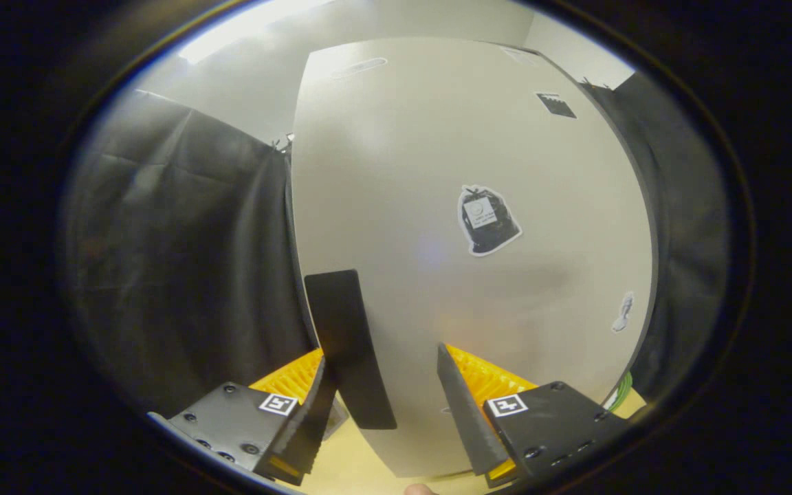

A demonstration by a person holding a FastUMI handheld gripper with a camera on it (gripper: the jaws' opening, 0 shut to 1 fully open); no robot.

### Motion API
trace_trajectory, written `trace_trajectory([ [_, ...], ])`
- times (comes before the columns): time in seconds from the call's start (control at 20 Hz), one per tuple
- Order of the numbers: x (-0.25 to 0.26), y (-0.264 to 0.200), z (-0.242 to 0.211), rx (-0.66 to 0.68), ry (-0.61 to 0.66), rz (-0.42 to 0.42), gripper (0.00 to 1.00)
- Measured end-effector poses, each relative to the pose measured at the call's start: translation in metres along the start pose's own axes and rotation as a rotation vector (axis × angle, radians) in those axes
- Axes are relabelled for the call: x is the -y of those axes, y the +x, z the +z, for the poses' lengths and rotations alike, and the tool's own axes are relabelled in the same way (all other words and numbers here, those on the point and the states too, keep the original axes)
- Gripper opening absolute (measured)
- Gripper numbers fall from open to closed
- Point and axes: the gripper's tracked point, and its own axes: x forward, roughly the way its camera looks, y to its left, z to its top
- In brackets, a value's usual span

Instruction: Open the shoe cabinet door, grab the shoes and put them into the shoe cabinet, then close the shoe cabinet door.

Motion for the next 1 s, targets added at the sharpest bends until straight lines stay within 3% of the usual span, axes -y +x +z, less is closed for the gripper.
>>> trace_trajectory([
  [1.0,0.001,0.021,-0.004,0.043,-0.024,-0.063,0.84],
])
